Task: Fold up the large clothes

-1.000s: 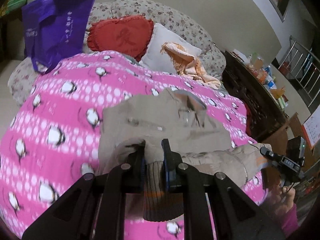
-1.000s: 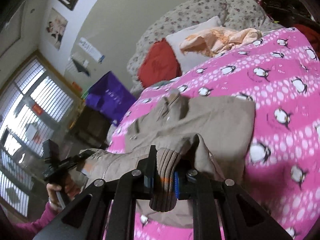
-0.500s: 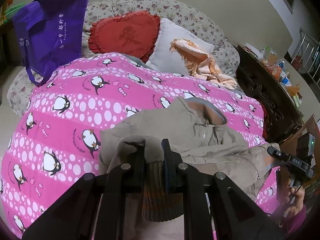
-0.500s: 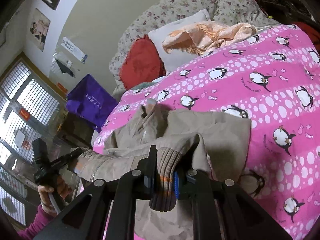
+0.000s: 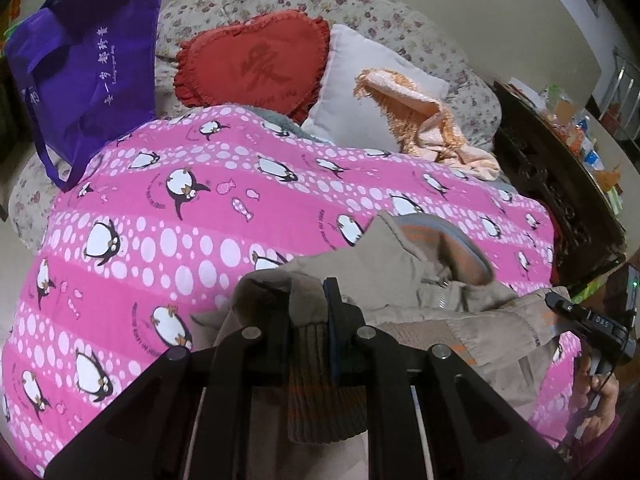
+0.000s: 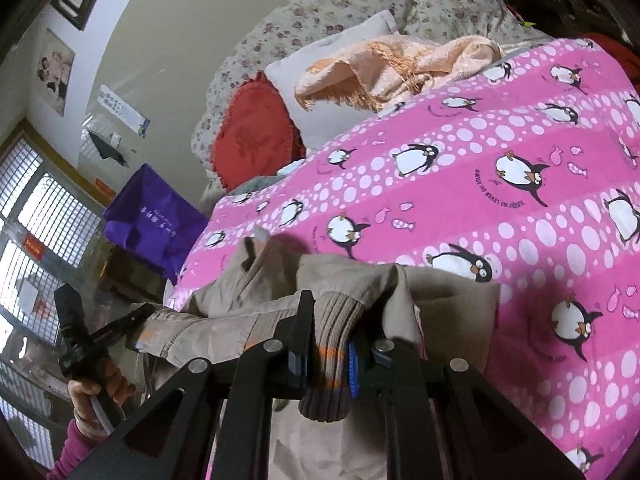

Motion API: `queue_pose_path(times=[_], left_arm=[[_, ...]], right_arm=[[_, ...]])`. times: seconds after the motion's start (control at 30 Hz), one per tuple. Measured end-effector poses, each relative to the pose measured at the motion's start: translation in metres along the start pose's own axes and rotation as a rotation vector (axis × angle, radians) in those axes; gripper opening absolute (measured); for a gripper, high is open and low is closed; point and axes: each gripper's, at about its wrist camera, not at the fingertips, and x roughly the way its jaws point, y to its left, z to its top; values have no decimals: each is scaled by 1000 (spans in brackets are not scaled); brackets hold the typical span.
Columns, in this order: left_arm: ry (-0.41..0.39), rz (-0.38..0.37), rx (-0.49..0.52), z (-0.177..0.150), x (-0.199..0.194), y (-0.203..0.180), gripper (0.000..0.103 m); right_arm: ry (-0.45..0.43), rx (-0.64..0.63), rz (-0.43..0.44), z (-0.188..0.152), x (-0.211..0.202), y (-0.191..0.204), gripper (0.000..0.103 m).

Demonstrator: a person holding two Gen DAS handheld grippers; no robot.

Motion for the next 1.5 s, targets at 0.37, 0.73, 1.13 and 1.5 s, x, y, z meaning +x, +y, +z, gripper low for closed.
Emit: queue_pose_path(times=[0.37, 0.73, 1.13, 1.5], left_arm=[[-21, -70, -145, 6, 18, 24, 70], [-59, -95, -40, -22, -24, 17, 82], [58, -27, 126, -42, 4, -6, 82], [45, 68, 99, -27, 31, -5, 82]], right_arm=[[20, 77, -35, 10, 18, -19, 47], [-6, -316, -96, -34, -27, 53, 59], [122, -767, -198, -38, 76, 128, 4], [42, -568, -352, 23, 122, 101, 3]])
